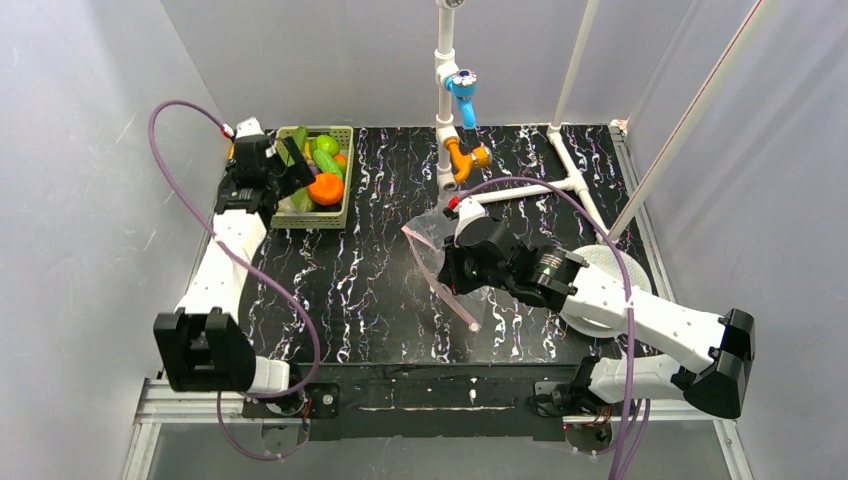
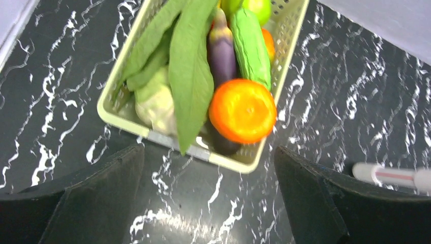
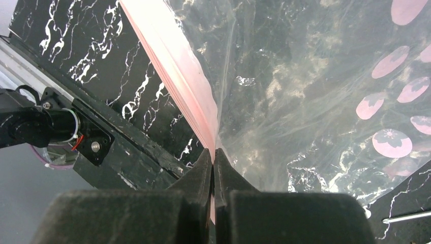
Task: Place the food in the zip-top bag and seal the zipper
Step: Open the zipper of the food storage bag at the center of the board, then adjust the bin at the center of the board.
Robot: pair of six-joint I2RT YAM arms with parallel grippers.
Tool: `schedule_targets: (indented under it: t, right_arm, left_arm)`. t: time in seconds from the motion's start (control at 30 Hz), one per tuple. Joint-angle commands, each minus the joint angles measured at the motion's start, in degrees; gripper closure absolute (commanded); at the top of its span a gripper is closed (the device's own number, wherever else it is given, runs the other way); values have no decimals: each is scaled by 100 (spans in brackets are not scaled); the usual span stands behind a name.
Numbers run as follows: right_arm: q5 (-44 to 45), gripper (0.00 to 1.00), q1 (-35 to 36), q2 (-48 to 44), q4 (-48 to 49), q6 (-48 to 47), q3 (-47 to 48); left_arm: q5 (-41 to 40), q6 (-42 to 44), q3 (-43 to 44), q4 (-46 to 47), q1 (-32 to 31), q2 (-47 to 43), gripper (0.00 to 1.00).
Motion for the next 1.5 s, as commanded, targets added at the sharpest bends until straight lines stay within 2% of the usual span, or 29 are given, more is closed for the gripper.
schedule_targets:
  t: [0.0, 0.07, 0.13, 0.2, 0.27, 0.37, 0.4, 0.47, 0.63, 0.77, 0.87, 1.13, 1.27, 1.47]
  right_arm:
    - [2, 99, 9, -291, 154, 105, -139]
    - [-14, 99, 9, -343, 127, 152, -179]
    - [-53, 99, 9, -377, 119, 185, -199]
    - [-69, 99, 9, -362, 115, 170, -189]
    - [-29, 99, 9, -295, 61, 130, -126]
    - [1, 99, 9, -140, 40, 41, 14]
    - [-1, 99, 9, -76, 34, 13, 70]
    - [-31, 99, 9, 72, 19, -42, 197]
    - [-114, 99, 9, 292, -4, -53, 386]
    - [-179, 99, 10, 259, 23, -14, 300]
    - [-145, 99, 9, 176, 29, -5, 204]
    - [-131, 99, 8, -18, 93, 17, 74]
    - [-107, 99, 9, -153, 266, -33, -83]
    - [-172, 99, 9, -214, 434, -83, -257]
  left_arm:
    - [-613, 261, 692, -184, 100, 680, 0]
    - [-611, 671, 620, 282, 119, 966, 1]
    - [-253, 1256, 369, 1025, 119, 1224, 1]
    - [-443, 1396, 369, 1266, 119, 1512, 1]
    - [-521, 1332, 571, 1232, 387, 1794, 1]
    - [-216, 650, 663, 1188, 860, 2033, 0]
    - [-42, 506, 641, 1253, 983, 2105, 5]
    - [300, 393, 646, 1319, 1119, 2283, 11]
    - [959, 288, 716, 1364, 1180, 2574, 13]
    - [844, 254, 674, 1262, 1180, 2599, 18]
    - [477, 163, 869, 563, 1165, 2730, 19]
    - [283, -272, 552, -237, 1001, 2385, 18]
    - [10, -210, 202, -539, 700, 2061, 13]
    - [663, -950, -948, -610, 580, 1129, 13]
